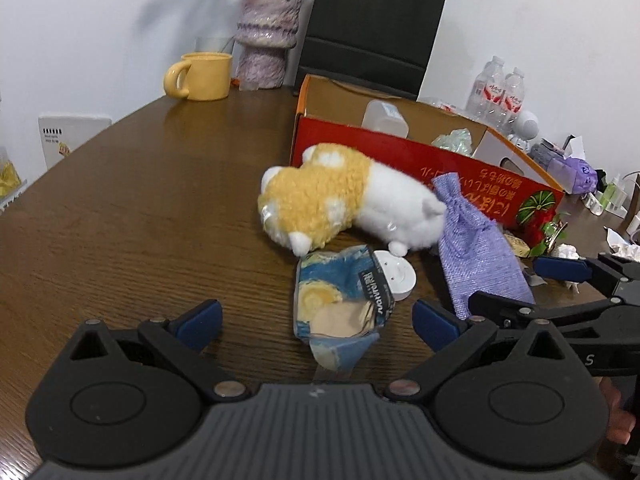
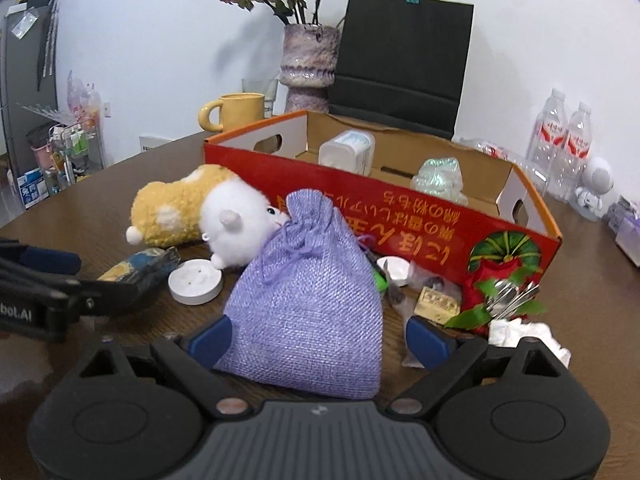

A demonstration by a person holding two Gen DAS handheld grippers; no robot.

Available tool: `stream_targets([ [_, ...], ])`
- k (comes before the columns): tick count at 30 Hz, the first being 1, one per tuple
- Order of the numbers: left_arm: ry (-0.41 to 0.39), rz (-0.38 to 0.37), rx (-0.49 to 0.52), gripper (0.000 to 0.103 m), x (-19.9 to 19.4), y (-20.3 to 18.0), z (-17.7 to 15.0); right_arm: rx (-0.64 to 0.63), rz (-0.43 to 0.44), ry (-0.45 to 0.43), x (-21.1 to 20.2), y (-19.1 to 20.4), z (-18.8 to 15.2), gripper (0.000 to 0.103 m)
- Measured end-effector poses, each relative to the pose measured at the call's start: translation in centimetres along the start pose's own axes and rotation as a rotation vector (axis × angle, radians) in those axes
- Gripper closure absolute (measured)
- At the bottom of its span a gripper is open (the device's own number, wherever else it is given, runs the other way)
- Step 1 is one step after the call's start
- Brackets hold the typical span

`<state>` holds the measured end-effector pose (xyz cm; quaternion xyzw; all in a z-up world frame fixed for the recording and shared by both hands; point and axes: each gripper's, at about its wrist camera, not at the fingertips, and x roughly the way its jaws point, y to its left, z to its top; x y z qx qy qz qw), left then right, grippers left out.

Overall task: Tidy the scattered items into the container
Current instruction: 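Move both tools back toward the snack wrapper and lavender pouch, then grasp the snack wrapper with the left tool while the right tool grasps the lavender pouch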

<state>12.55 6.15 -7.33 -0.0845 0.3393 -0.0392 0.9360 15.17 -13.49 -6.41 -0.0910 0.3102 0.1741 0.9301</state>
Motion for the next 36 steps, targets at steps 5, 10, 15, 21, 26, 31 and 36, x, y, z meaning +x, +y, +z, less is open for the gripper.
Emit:
stream_targets([
  [5, -0.016, 0.020, 0.025, 0.000, 0.2, -0.7, -0.1, 0.007, 0.001, -0.002, 0.5, 0.1, -0.3, 0.010],
  [10, -0.042, 0.058, 0.061, 0.000, 0.6, -1.3, -0.5, 0.011, 0.006, -0.010, 0.8, 0.2, -0.5, 0.010],
  [15, -0.055, 0.080, 0.065, 0.000, 0.8, -1.4, -0.6, 0.045, 0.012, 0.007, 1.2, -0.3, -0.4, 0.010],
  [21, -0.072, 0.098, 0.082, 0.029, 0.6, -1.6, -0.6, 0.049, 0.037, -0.003, 1.1, -0.3, -0.5, 0.034],
  [26, -0.071, 0.074, 0.092, 0.074, -0.2, -1.8, -0.6, 0.040, 0.052, -0.046, 0.2, -0.2, -0.6, 0.088],
  [31, -0.123, 0.058, 0.090, 0.076, -2.7, -1.8, -0.4, 0.093, 0.080, -0.111, -2.1, -1.2, -0.4, 0.094],
  [36, -0.188, 0.032, 0.085, 0.076, -4.9, -2.1, 0.7, 0.119, 0.073, -0.192, -4.8, -2.4, 0.5, 0.094],
])
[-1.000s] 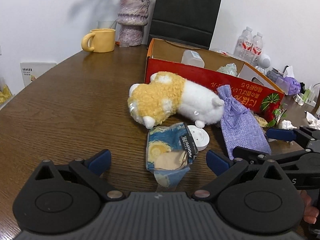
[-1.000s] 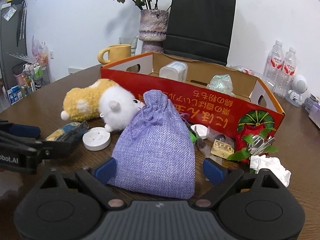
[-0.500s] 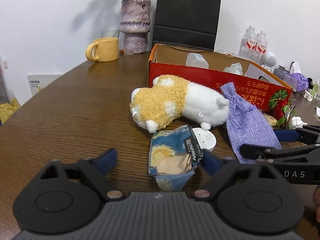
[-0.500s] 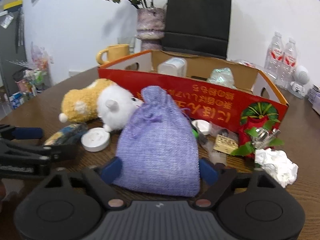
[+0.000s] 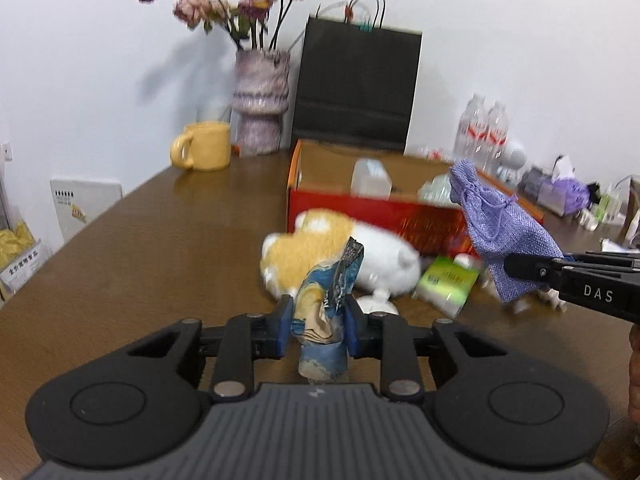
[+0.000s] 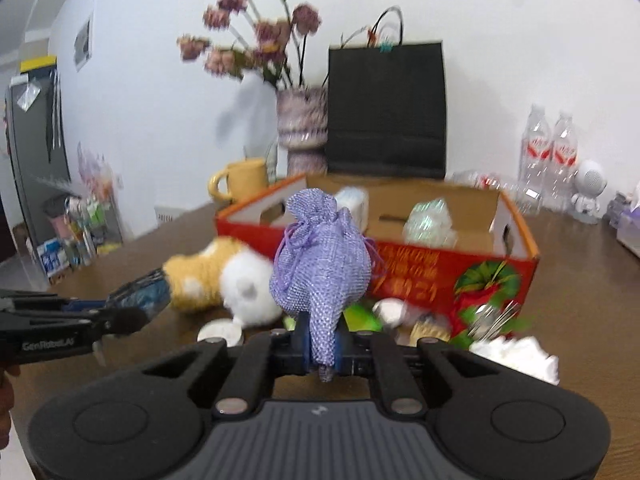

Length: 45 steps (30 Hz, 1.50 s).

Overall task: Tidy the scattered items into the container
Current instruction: 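Grasp the snack wrapper with the left tool while the right tool grasps the lavender pouch, then drop the wrapper and pouch into the box, opening both tools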

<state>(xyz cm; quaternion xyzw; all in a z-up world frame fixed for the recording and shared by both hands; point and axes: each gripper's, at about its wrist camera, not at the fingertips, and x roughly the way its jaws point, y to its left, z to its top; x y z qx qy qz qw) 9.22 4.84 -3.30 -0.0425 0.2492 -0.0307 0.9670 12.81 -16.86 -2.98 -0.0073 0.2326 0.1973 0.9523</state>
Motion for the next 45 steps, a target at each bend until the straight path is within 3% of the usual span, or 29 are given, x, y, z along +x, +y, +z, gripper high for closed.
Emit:
stream_targets([
  [8, -0.090, -0.079, 0.013, 0.076, -0.1, -0.9, 4.8, 0.043, -0.060, -0.062, -0.1, -2.6, 3.5, 0.094],
  [14, -0.121, -0.115, -0.014, 0.076, 4.4, -1.9, 10.4, 0.086, -0.114, -0.092, 2.8, -5.3, 7.9, 0.094],
  [21, -0.048, -0.085, -0.067, 0.076, 13.3, -2.1, 13.8, 0.105, -0.168, 0.009, 10.1, -7.5, 10.6, 0.094],
  [25, 0.025, -0.070, -0.092, 0.075, 18.1, -1.5, 13.7, 0.121, -0.193, 0.089, 13.4, -8.9, 10.7, 0.094],
  [30, 0.104, -0.054, -0.073, 0.071, 21.2, -1.2, 12.8, 0.086, -0.270, 0.130, 15.1, -10.1, 10.2, 0.092],
  [32, 0.124, -0.055, -0.068, 0.066, 21.8, -1.0, 12.2, 0.089, -0.263, 0.167, 15.8, -10.6, 10.1, 0.084],
  [35, 0.107, -0.045, -0.049, 0.046, 21.6, -1.2, 12.1, 0.090, -0.240, 0.202, 16.3, -10.9, 9.9, 0.065],
  [37, 0.093, -0.047, -0.039, 0.045, 21.3, -1.3, 12.2, 0.086, -0.237, 0.211, 16.2, -10.7, 9.9, 0.043],
  [43, -0.003, -0.053, -0.028, 0.015, 17.6, -1.7, 13.0, 0.037, -0.210, 0.114, 13.3, -9.2, 10.8, 0.018],
  [44, -0.022, -0.050, -0.034, 0.003, 16.8, -1.7, 13.1, 0.031, -0.203, 0.095, 12.6, -9.0, 10.9, 0.017],
  [45, -0.048, -0.045, -0.043, 0.000, 15.7, -1.6, 13.1, 0.025, -0.195, 0.078, 12.0, -8.7, 11.1, 0.016],
])
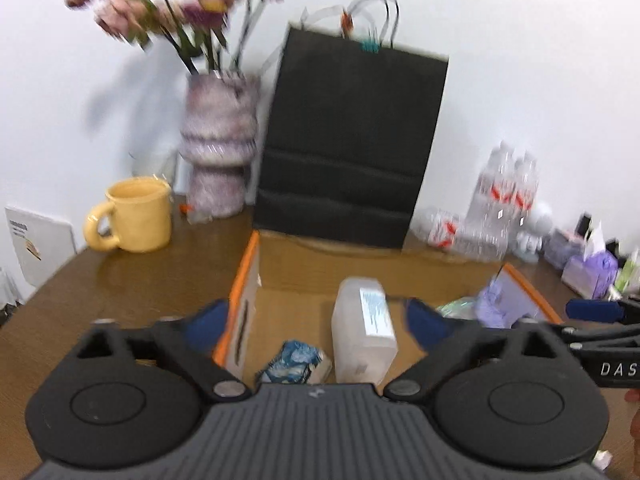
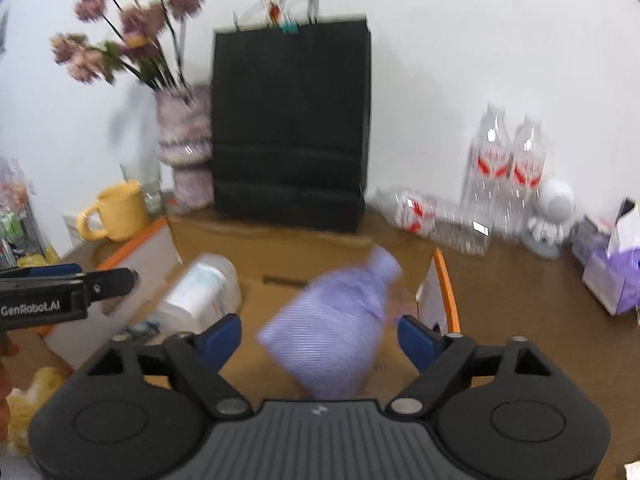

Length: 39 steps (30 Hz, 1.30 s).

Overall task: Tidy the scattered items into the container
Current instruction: 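Drop the wrapper and pouch into the box, opening both tools, then grasp the plush dog with the left tool while the right tool grasps white tissue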

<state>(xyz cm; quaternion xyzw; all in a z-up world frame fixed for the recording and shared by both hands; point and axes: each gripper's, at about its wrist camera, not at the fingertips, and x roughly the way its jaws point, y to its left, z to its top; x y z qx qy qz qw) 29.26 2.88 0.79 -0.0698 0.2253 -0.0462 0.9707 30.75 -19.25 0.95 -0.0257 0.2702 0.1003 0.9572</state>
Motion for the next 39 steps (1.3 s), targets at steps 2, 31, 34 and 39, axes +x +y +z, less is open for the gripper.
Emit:
stream_targets([
  [2, -0.036, 0.001, -0.005, 0.000, -1.9, 0.0, 0.1, -0.004, 0.017, -0.028, -1.4, 0.3, 0.1, 0.012],
  [31, 0.126, 0.069, 0.219, 0.000, -7.3, 2.2, -9.8, -0.146, -0.108, 0.084, -8.0, -2.9, -12.8, 0.011],
  [34, 0.159, 0.059, 0.255, 0.000, -5.9, 2.0, -10.0, -0.142, -0.097, 0.099, -7.3, -3.2, -12.8, 0.015],
  [39, 0.182, 0.023, 0.266, 0.017, -4.7, 2.2, -10.0, -0.090, -0.061, 0.156, -6.0, -4.1, -12.8, 0.045],
])
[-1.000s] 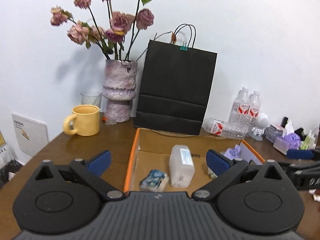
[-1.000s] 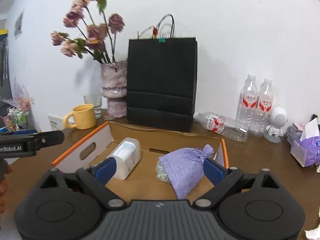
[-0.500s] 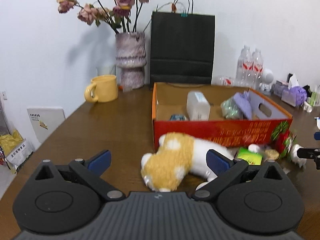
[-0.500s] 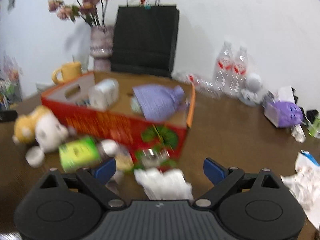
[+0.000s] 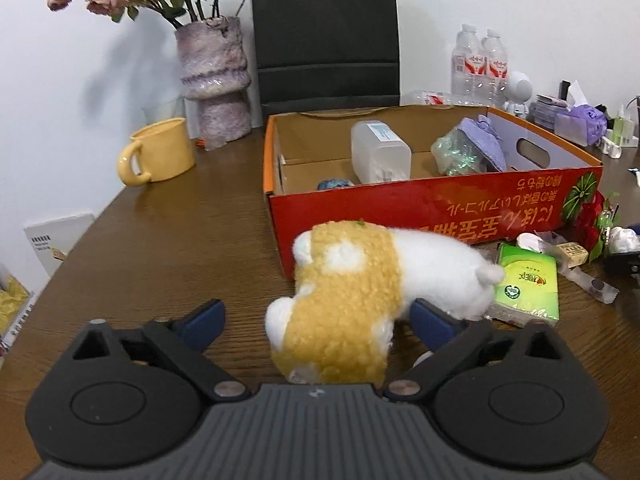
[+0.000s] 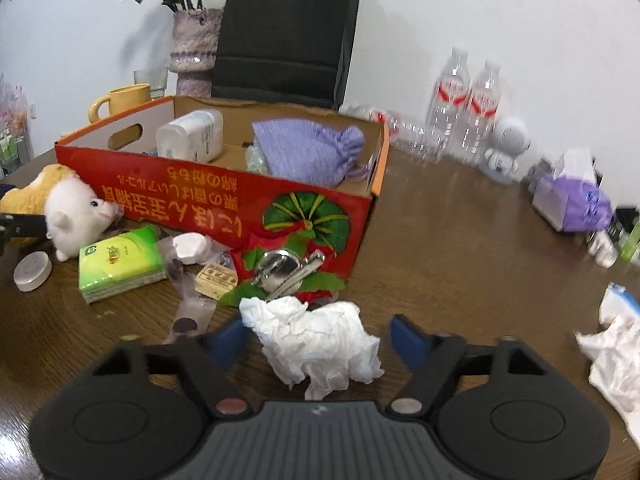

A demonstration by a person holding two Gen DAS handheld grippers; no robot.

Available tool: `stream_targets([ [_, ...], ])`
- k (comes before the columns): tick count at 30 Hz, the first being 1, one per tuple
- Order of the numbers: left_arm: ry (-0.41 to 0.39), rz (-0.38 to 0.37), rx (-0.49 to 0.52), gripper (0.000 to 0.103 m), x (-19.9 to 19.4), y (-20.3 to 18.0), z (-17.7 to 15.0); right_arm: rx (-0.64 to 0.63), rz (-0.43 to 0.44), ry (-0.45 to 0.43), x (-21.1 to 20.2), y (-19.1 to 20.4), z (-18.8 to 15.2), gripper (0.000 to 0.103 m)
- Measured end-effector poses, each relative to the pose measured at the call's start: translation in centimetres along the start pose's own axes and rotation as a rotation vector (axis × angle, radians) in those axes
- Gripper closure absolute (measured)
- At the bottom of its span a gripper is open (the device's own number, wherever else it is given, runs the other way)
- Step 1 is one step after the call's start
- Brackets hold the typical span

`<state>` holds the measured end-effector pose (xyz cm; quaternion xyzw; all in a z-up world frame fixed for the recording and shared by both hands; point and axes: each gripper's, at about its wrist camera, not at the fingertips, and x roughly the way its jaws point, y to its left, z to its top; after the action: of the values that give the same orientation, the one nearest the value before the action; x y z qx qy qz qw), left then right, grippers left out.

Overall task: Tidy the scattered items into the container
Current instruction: 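Grasp the plush dog with the left tool while the right tool grasps white tissue, then lower the plush dog and tissue into the box and release both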

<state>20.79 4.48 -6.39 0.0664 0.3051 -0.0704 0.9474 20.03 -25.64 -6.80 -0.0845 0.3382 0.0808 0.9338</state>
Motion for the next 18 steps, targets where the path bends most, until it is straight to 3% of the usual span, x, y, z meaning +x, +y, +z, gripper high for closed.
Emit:
stream_targets([
  [1, 0.005, -0.013, -0.001, 0.024, 0.1, 0.0, -0.1, 0.016, 0.013, 0.009, 0.1, -0.2, 0.0, 0.058],
  [2, 0.013, -0.029, -0.002, 0.041, 0.1, 0.0, -0.2, 0.031, 0.024, 0.009, 0.1, -0.4, 0.0, 0.066],
  [3, 0.023, -0.031, -0.004, 0.046, 0.2, 0.0, -0.4, 0.039, 0.027, 0.010, 0.1, -0.5, 0.0, 0.072],
  [12, -0.034, -0.002, -0.032, 0.053, -2.5, 0.3, -1.3, 0.040, 0.029, -0.043, -2.1, 0.0, -0.1, 0.075],
  [18, -0.154, -0.007, -0.062, 0.053, -7.2, 0.6, -1.0, 0.044, 0.031, -0.115, -5.1, -0.1, 0.5, 0.075],
])
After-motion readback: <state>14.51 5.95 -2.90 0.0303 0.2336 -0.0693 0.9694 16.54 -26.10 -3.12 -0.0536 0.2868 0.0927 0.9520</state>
